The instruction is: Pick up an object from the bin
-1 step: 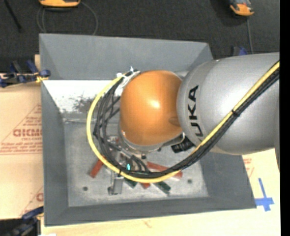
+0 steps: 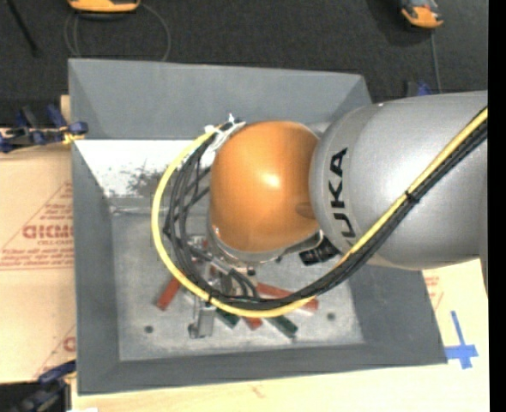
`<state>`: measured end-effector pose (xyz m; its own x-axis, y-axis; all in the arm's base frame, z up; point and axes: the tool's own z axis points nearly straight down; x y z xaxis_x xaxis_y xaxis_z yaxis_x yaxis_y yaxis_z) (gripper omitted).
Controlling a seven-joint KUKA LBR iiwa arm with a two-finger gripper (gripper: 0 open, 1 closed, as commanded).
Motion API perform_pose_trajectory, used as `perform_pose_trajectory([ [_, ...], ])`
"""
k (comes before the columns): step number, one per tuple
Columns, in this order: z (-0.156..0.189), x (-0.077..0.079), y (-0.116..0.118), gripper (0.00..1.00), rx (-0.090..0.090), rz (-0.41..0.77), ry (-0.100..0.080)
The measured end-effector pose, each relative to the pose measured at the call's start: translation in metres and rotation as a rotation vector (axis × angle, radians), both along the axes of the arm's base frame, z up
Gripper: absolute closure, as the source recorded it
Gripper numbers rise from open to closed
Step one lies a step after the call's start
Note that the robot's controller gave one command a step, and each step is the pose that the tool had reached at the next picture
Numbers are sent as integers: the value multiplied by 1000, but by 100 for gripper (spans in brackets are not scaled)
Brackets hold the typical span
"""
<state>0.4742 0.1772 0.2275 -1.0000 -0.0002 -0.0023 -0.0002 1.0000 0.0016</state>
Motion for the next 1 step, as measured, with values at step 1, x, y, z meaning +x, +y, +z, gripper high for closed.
perform_pose_trajectory([
  [1, -32, 13, -20, 0, 4, 34, -11],
])
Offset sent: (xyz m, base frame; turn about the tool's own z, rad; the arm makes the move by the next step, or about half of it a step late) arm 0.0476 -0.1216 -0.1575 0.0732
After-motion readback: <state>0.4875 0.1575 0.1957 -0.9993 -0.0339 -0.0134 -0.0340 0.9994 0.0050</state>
